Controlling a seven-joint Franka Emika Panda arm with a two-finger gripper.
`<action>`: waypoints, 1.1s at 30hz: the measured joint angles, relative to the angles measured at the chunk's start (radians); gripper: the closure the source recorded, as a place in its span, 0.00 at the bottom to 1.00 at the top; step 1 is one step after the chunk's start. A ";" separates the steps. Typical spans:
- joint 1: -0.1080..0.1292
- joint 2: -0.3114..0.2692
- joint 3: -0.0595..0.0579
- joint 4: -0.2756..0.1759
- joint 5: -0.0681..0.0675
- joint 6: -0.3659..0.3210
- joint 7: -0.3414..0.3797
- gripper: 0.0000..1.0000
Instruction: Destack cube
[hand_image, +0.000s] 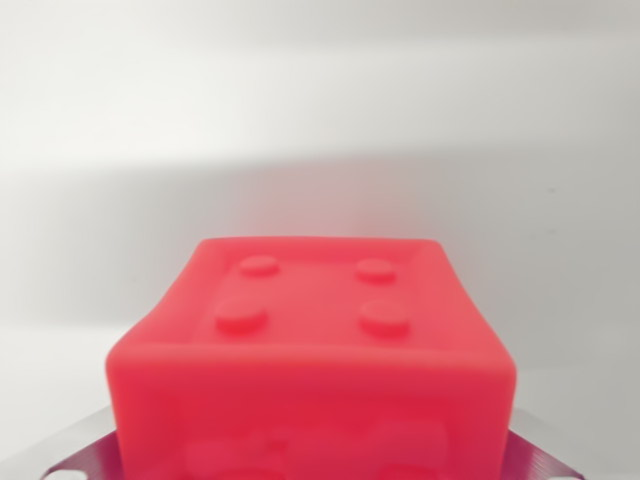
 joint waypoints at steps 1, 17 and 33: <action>0.000 0.004 0.000 0.001 0.000 0.003 0.000 1.00; -0.003 0.043 0.004 0.015 0.000 0.030 0.000 1.00; -0.004 0.047 0.004 0.017 0.000 0.031 0.000 0.00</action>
